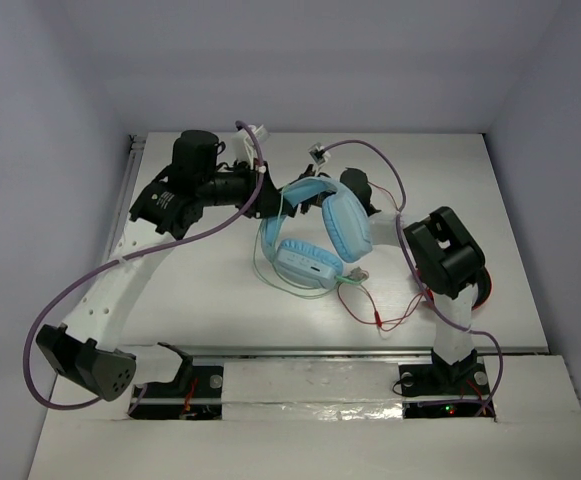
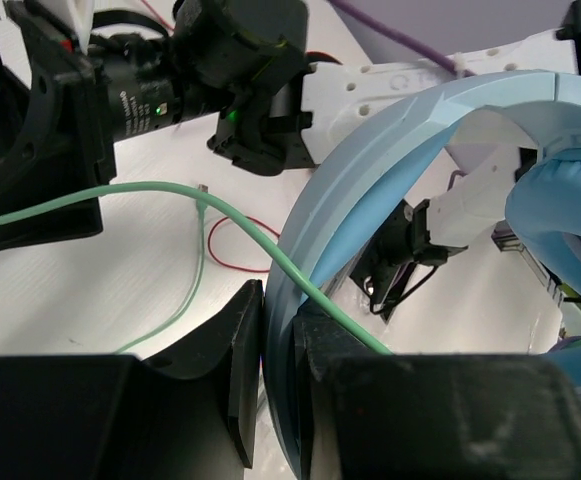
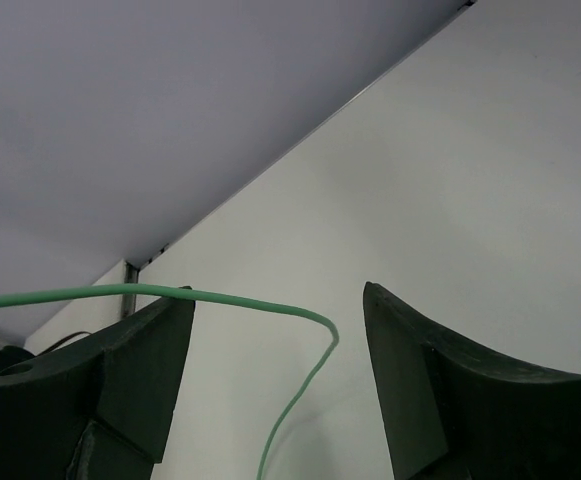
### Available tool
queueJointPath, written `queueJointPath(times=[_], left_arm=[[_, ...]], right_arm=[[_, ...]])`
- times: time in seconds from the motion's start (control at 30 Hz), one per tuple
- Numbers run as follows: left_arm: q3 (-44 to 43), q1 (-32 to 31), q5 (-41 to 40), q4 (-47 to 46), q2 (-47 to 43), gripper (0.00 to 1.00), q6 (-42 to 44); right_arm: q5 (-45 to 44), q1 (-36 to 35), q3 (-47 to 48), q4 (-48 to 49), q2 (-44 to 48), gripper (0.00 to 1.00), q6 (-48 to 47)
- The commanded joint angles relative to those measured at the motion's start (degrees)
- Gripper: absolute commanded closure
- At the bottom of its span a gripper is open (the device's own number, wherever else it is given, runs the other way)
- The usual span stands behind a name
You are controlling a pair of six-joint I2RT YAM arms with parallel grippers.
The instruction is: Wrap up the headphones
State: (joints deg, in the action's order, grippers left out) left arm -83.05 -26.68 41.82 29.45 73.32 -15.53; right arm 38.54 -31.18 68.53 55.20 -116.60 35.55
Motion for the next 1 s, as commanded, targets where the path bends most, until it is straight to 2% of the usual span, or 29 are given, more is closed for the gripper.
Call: queueJointPath(times=[0.0,0.2,0.33,0.6,0.7,0.73,0.77,0.83,0.87,0.97], left_arm=[[-5.0,-0.3,5.4,-1.2,-2.7,1.00,-2.2],[-2.6,-1.0,9.2,0.2,-2.2,1.00,-1.3],[-1.5,-1.6,7.1,1.9,-3.4,1.00,-0.6],[0.3,-1.6,10.3,-1.9,-3.2,1.00,-2.8],[0.4,-1.6,9.9,-2.1,-2.9,1.00,-2.8],[0.4,-1.6,9.2,-2.3,-2.8,1.00,-2.8],[0.1,-1.6,8.2,-2.3,-2.7,1.00,-2.9],[-0.6,-1.6,5.8,-1.3,-2.4,1.00,-2.5],[-1.5,-1.6,4.8,-1.0,-2.2,1.00,-2.2],[-3.7,-1.6,0.0,2.2,-1.3,1.00,0.0]], right_arm=[[-0.8,-0.1,-0.1,3.1,0.7,0.26,-2.6],[0.0,-0.1,0.7,7.9,-0.5,0.26,1.4],[0.5,-0.1,2.8,11.5,-1.4,0.26,4.7],[2.3,-0.1,3.9,22.5,-3.5,0.31,13.2],[3.6,-0.1,3.4,26.5,-3.5,0.43,16.0],[4.2,-0.1,3.3,27.5,-3.5,0.51,16.7],[5.4,-0.1,3.2,28.5,-3.5,0.64,18.6],[5.8,-0.1,1.5,31.6,-2.9,0.74,20.0],[5.6,-0.1,0.7,31.8,-1.9,0.88,20.2],[4.0,0.6,-2.8,29.3,0.7,1.00,18.2]])
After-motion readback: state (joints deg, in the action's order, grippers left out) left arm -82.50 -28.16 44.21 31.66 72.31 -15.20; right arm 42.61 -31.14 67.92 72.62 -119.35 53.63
